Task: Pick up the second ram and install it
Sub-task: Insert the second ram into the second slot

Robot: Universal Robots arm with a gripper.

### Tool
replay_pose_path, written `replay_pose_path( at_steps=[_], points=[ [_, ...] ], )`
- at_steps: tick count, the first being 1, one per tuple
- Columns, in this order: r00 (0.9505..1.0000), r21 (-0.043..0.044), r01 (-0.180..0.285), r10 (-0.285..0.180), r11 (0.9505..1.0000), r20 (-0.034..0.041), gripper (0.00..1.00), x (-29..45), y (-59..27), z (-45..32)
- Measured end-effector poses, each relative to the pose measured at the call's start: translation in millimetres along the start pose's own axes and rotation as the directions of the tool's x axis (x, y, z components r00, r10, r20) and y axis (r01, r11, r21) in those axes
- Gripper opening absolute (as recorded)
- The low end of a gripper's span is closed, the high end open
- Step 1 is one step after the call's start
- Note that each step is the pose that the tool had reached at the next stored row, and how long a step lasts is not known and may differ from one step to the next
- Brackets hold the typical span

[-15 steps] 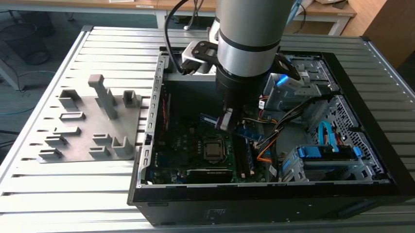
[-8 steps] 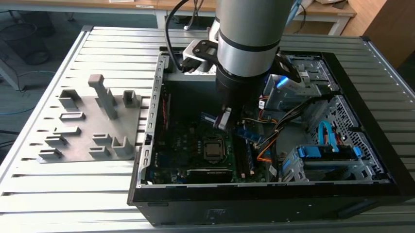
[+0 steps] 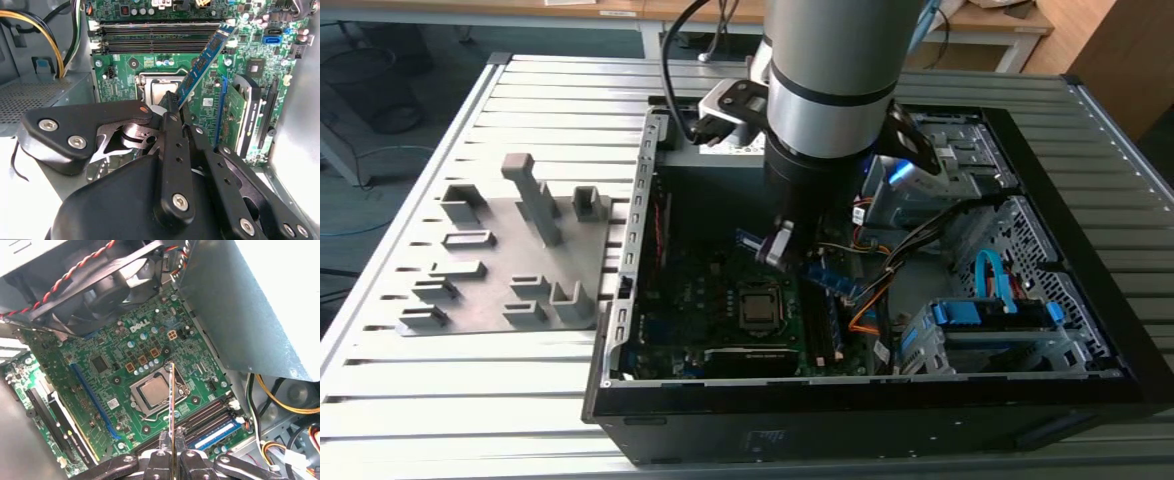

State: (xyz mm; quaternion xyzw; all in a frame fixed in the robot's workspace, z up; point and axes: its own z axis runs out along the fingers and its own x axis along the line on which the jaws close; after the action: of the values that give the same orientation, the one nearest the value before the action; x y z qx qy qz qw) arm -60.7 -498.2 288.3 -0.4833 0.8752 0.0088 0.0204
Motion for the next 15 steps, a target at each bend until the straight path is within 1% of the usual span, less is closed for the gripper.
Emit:
replay_pose_path(
  at_steps=[6, 11, 15],
  points=[
    [0.9987, 0.0023, -0.051, 0.051, 0.9987, -0.0002, 0.14, 0.0, 0.0, 0.0],
    [0.9957, 0.0041, -0.093, 0.093, 0.9957, -0.0002, 0.14, 0.0, 0.0, 0.0],
    [0.9931, 0.0052, -0.118, 0.118, 0.993, -0.0002, 0.14, 0.0, 0.0, 0.1]
  ],
)
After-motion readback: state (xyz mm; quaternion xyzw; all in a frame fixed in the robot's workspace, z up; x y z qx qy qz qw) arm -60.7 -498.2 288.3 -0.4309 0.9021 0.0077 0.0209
